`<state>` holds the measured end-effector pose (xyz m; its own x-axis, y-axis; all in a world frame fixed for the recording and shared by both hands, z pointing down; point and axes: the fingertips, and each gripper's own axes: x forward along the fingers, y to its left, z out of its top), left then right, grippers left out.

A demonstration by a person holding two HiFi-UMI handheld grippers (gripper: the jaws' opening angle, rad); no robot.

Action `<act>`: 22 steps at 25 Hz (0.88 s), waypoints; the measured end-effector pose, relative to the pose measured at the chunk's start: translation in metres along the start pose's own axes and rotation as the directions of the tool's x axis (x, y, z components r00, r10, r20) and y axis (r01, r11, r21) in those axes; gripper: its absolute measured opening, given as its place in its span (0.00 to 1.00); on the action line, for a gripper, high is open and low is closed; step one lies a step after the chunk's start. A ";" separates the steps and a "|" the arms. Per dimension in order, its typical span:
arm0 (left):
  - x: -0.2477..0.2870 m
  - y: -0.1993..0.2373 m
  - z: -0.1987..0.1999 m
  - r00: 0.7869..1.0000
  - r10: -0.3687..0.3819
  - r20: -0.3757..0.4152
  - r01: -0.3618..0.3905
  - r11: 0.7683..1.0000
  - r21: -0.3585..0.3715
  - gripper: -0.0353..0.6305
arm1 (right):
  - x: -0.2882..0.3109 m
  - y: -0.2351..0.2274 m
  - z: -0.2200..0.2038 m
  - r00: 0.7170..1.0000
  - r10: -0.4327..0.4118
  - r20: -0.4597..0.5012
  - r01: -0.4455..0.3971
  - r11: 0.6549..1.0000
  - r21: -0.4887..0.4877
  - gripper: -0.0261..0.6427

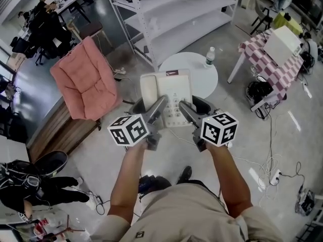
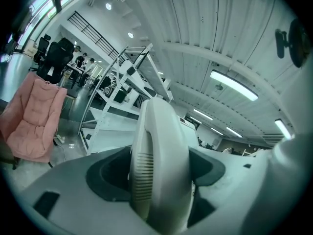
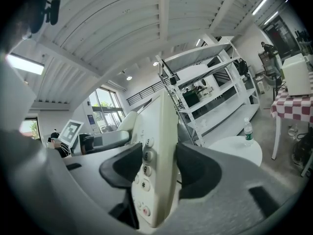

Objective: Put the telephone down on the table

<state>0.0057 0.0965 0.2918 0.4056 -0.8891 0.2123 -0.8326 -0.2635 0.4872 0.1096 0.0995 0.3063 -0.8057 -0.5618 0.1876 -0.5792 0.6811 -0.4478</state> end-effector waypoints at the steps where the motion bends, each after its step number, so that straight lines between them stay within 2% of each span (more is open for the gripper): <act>1: 0.004 0.000 0.000 1.000 0.001 -0.002 -0.001 1.000 0.001 0.57 | 0.001 -0.003 0.000 1.000 0.000 0.001 0.000 1.000 0.003 0.33; 9: 0.039 0.019 0.011 0.999 -0.021 -0.033 0.021 1.000 0.006 0.57 | 0.028 -0.028 0.011 1.000 -0.031 -0.001 0.031 0.999 0.025 0.33; 22: 0.122 0.063 0.060 0.982 -0.159 -0.099 0.161 0.987 0.010 0.57 | 0.095 -0.073 0.054 0.984 -0.176 0.043 0.174 0.984 0.044 0.33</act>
<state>-0.0196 -0.0513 0.2978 0.5683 -0.7944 0.2145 -0.7599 -0.4068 0.5069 0.0822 -0.0289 0.3095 -0.6854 -0.6925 0.2252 -0.7043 0.5519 -0.4464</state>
